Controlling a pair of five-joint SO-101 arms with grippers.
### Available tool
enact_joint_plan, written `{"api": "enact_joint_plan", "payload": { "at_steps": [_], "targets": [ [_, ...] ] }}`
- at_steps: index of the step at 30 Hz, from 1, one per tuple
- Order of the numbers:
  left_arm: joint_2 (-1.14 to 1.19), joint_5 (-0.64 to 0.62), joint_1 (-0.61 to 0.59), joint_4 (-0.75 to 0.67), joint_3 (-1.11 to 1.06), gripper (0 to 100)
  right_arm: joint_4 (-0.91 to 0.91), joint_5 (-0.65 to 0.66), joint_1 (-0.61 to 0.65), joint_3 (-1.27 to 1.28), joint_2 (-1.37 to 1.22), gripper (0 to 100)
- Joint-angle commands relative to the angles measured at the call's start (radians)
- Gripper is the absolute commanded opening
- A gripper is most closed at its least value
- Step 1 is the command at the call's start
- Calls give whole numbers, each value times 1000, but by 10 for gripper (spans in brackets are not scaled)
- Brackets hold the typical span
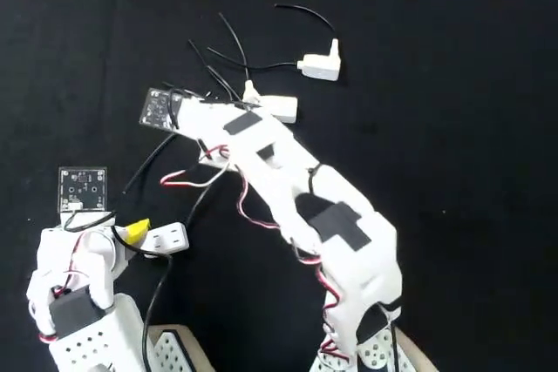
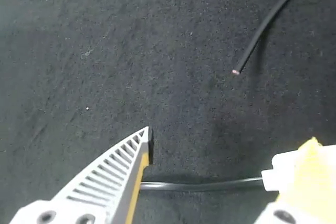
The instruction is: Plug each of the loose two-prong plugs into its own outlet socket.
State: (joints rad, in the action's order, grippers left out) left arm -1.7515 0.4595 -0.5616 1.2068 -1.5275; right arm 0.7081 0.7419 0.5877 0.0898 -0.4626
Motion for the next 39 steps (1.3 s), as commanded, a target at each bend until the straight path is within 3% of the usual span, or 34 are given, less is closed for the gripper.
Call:
{"api": "enact_joint_plan", "payload": {
  "at_steps": [1, 8, 25, 28, 39],
  "targets": [
    [6, -8, -7, -18, 2, 411, 121, -12, -29, -114, -48, 135],
    [6, -8, -7, -18, -1, 411, 393, -71, -5, -260, -117, 134],
    [6, -8, -5, -17, -13, 411, 543, -216, 23, -443, -251, 102],
    [6, -8, -5, -17, -13, 411, 571, -209, 21, -479, -275, 7],
    [6, -8, -5, -25, -18, 411, 709, -11, -49, -501, -111, 11]
  ]
}}
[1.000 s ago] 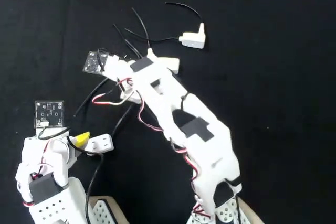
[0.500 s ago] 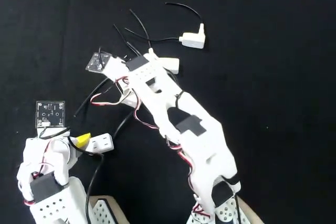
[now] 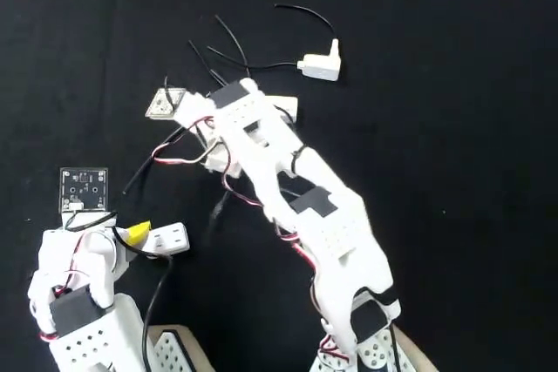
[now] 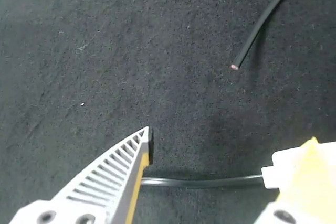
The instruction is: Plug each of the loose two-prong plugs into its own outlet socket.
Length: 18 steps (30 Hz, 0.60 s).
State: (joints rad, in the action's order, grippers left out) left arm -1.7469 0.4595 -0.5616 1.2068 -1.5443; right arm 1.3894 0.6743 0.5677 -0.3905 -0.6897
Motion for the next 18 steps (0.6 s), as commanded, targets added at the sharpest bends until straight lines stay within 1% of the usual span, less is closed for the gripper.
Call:
{"api": "enact_joint_plan", "payload": {
  "at_steps": [1, 6, 9, 14, 18],
  "targets": [
    [2, -8, -5, -25, -1, 411, 23, 81, -34, -21, 140, 11],
    [2, -8, -5, -26, -1, 411, -6, 278, -20, -24, 254, 11],
    [2, -8, -5, -26, -1, 411, 31, 382, 20, -27, 323, 11],
    [2, -8, -5, -26, -7, 411, 181, 405, 107, -30, 469, 11],
    [2, -8, -5, -78, -36, 411, 256, 419, 132, -30, 608, 11]
  ]
}}
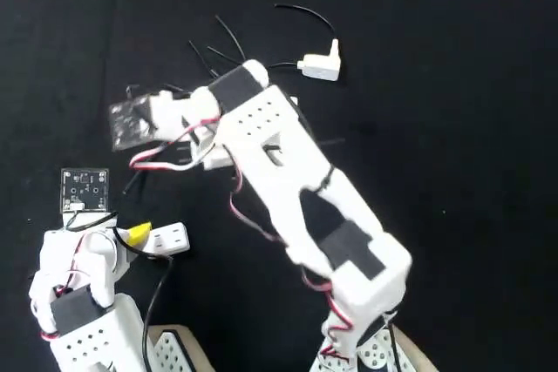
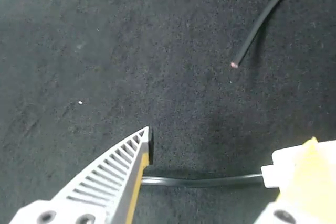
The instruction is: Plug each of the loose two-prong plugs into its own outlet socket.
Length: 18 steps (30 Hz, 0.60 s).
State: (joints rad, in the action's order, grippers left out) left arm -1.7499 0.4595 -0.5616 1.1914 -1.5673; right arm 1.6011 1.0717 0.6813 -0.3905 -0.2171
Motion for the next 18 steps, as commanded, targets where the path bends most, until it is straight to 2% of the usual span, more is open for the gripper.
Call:
{"api": "enact_joint_plan", "payload": {
  "at_steps": [1, 4, 11, 18],
  "targets": [
    [5, -8, -5, -64, -13, 411, 66, 46, 23, -25, 173, 11],
    [5, -8, -5, -63, -15, 411, 166, 163, 38, -16, 252, 11],
    [5, -6, -5, -61, -16, 411, 158, 391, 55, 295, 292, 11],
    [5, -6, -5, -63, -16, 411, 5, 427, 72, 539, 102, 17]
  ]
}}
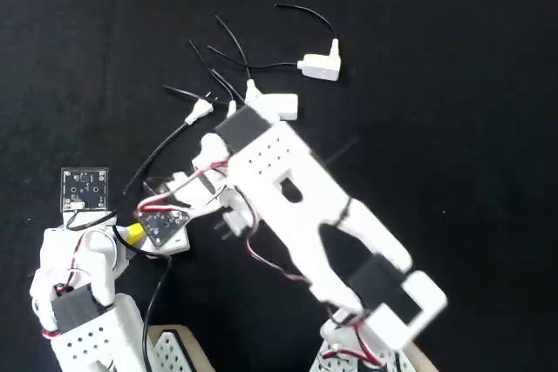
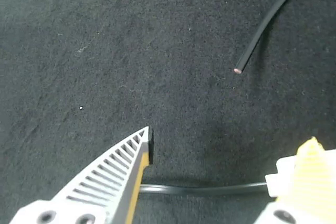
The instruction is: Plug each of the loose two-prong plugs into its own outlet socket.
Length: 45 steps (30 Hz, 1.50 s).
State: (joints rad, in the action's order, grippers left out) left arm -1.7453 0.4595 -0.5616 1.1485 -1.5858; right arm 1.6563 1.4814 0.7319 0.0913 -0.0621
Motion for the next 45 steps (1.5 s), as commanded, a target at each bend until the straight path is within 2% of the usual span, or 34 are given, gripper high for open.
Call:
{"api": "enact_joint_plan", "payload": {
  "at_steps": [1, 4, 10, 15, 17, 21, 23, 27, 31, 36, 40, 45],
  "targets": [
    [0, -6, -5, -21, 1, 411, -58, 28, 41, 76, -84, 35],
    [0, -6, -5, -21, 1, 411, -80, 28, 95, 96, -150, 91],
    [0, -6, -5, -21, 1, 411, -94, 21, 103, 96, -122, 95],
    [0, -6, -5, -21, 1, 411, -92, -150, 57, 85, 1, 93],
    [0, -6, -5, -21, 1, 411, -87, -299, 40, 90, 73, 93],
    [0, -6, -5, -21, 1, 411, -97, -738, 34, 153, 209, 93],
    [0, -6, -5, -21, 1, 411, -97, -918, 34, 205, 271, 93],
    [0, -6, -5, -18, 1, 411, -106, -1126, 35, 329, 338, 96],
    [0, -5, -5, -17, 1, 411, -224, -1436, 35, 472, 338, 96],
    [0, -5, -5, -17, 1, 411, -519, -1849, 34, 647, 338, 96],
    [0, -5, -5, -17, 1, 411, -647, -2038, 28, 720, 338, 139],
    [0, -5, -5, -17, 1, 411, -640, -2206, -32, 748, 338, 256]
  ]
}}
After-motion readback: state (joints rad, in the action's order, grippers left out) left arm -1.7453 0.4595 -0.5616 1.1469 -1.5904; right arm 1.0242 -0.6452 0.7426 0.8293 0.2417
